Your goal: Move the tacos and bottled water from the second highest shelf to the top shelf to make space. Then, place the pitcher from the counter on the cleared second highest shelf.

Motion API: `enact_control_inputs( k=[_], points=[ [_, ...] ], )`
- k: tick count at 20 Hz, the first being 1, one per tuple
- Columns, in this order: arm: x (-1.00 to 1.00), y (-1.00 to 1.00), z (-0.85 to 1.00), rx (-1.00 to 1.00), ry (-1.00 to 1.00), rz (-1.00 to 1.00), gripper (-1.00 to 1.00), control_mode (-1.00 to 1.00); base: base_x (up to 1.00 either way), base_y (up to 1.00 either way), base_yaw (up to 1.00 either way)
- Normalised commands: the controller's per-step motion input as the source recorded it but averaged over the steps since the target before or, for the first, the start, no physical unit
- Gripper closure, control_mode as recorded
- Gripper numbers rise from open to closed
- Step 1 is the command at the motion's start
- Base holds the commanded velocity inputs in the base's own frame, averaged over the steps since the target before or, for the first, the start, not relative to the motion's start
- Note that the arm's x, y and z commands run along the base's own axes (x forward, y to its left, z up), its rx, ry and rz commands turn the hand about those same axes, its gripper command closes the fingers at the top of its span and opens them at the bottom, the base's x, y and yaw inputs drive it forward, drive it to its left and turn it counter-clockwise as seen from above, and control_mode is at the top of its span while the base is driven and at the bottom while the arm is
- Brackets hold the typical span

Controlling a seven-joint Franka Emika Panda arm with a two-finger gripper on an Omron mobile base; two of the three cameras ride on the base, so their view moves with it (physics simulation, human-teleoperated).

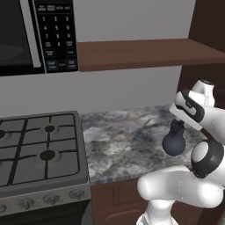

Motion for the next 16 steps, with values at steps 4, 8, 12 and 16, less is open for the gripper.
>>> enact_control_inputs(
  k=[4,8,12,16],
  points=[
    [0.04,-0.2,-0.08,0.0,0.0,0.0,-1.0,-1.0,0.0,0.0,0.0],
    [0.09,-0.25,-0.01,0.01,0.0,0.0,-1.0,-1.0,0.0,0.0,0.0],
    [0.01,-0.06,0.0,0.0,0.0,0.0,-1.0,-1.0,0.0,0.0,0.0],
    [0.0,0.0,0.02,0.03,0.01,0.0,-1.0,-1.0,0.0,0.0,0.0]
  ],
)
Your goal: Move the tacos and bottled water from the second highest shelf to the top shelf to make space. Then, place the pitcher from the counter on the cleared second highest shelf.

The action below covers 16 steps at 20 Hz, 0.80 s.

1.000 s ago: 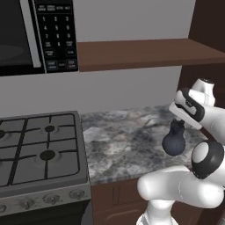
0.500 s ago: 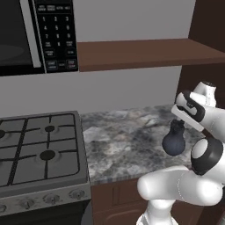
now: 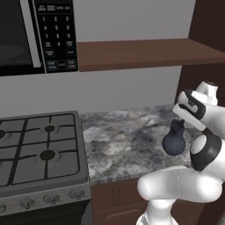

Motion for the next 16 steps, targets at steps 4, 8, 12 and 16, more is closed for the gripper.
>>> enact_control_inputs(
  k=[4,8,12,16],
  points=[
    [0.0,0.0,0.07,0.08,0.03,-0.01,-1.0,-1.0,0.0,0.0,0.0],
    [0.0,0.0,0.05,0.09,0.06,-0.01,-1.0,-1.0,0.0,0.0,0.0],
    [0.0,0.04,0.03,0.04,0.09,-0.01,-1.0,-1.0,0.0,0.0,0.0],
    [0.0,0.1,0.06,0.0,0.1,0.0,-1.0,-1.0,0.0,0.0,0.0]
  ],
)
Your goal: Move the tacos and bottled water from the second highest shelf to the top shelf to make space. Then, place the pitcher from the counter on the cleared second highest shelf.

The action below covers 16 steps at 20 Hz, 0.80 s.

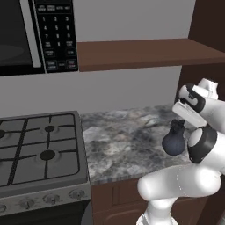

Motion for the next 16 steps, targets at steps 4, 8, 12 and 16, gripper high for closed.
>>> enact_control_inputs(
  k=[4,8,12,16],
  points=[
    [0.0,0.19,0.0,0.0,0.1,0.0,-1.0,-1.0,0.0,0.0,0.0],
    [0.0,0.16,0.0,-0.02,0.09,0.0,-1.0,-1.0,0.0,0.0,0.0],
    [0.0,0.13,0.0,-0.03,0.09,0.0,-1.0,-1.0,0.0,0.0,0.0],
    [-0.02,0.1,0.0,-0.03,0.06,0.0,1.0,-1.0,0.0,0.0,0.0]
  ],
)
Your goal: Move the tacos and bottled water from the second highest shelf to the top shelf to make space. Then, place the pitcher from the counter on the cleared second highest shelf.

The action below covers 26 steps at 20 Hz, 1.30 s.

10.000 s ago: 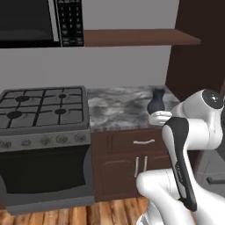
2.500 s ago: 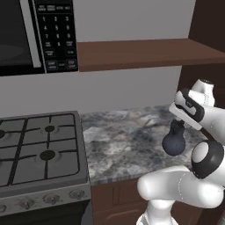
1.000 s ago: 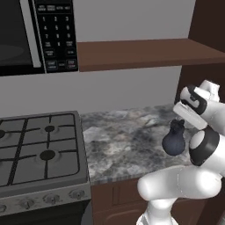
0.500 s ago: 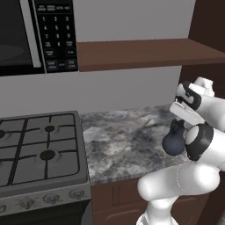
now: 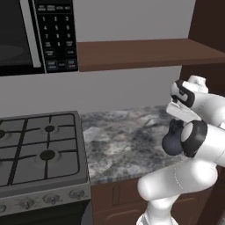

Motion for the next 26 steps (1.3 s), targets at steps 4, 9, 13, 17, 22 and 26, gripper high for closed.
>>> enact_control_inputs(
  k=[4,9,13,17,22,26],
  points=[
    [-0.13,0.02,0.0,-0.02,0.01,0.0,1.0,-1.0,0.0,0.0,0.0],
    [-0.02,0.0,0.0,0.0,0.0,0.0,1.0,-1.0,0.0,0.0,0.0],
    [-0.02,0.04,0.0,0.0,0.0,0.0,1.0,-1.0,0.0,0.0,0.0],
    [-0.4,0.36,0.45,0.0,-0.01,-0.11,1.0,-1.0,0.0,0.0,0.0],
    [-0.56,0.6,0.73,-0.01,-0.05,-0.2,1.0,-1.0,0.0,0.0,0.0],
    [-0.66,0.73,0.51,-0.05,0.0,-0.24,1.0,-1.0,0.0,0.0,0.0]
  ],
)
